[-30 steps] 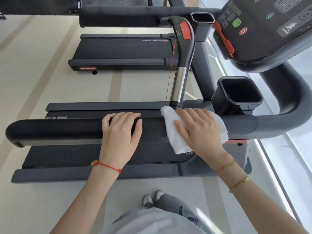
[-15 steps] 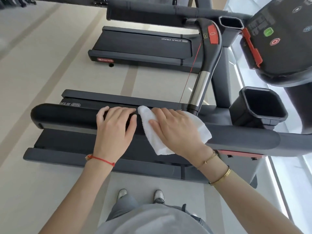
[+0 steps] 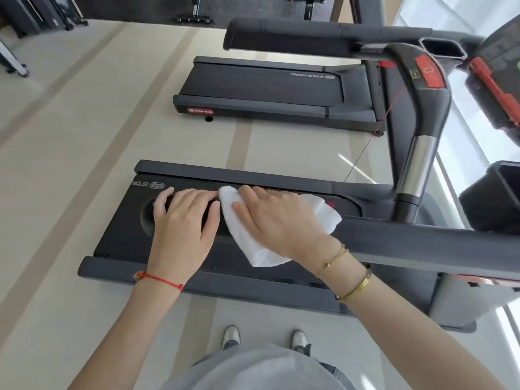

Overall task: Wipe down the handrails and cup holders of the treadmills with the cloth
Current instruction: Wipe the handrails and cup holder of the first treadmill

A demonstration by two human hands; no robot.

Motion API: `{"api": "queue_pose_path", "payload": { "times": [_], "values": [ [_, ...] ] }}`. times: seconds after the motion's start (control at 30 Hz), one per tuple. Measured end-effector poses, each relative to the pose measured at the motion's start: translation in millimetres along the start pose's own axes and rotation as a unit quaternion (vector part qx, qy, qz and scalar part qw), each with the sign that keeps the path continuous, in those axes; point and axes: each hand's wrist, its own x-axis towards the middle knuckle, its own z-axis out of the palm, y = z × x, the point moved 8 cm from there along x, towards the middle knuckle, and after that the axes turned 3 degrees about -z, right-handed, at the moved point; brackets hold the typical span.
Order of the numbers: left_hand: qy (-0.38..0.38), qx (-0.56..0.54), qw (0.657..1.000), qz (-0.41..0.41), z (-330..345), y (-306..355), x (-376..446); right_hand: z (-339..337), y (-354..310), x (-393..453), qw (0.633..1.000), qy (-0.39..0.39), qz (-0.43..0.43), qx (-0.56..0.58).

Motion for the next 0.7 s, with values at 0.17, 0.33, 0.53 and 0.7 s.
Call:
{"api": "queue_pose_path", "payload": {
  "times": [0.17,0.33,0.53,0.7],
  "values": [
    [-0.005,-0.029,0.999,0.022,-11.0,-28.2,2.5,-7.5,-19.0,-8.3,0.993,0.113,0.018,-0.008],
    [-0.023,-0.061,0.997,0.040,-13.8,-43.5,4.7,-5.0,-16.2,-42.5,0.988,0.155,0.025,0.005],
    [-0.043,-0.107,0.993,0.029,-14.0,-57.8,3.1,-8.6,-40.0,16.2,0.979,0.148,0.137,-0.021],
    [-0.033,-0.151,0.988,0.004,-19.9,-70.8,-0.9,-2.8,-63.7,25.8,0.985,0.145,0.091,-0.014]
  ]
}}
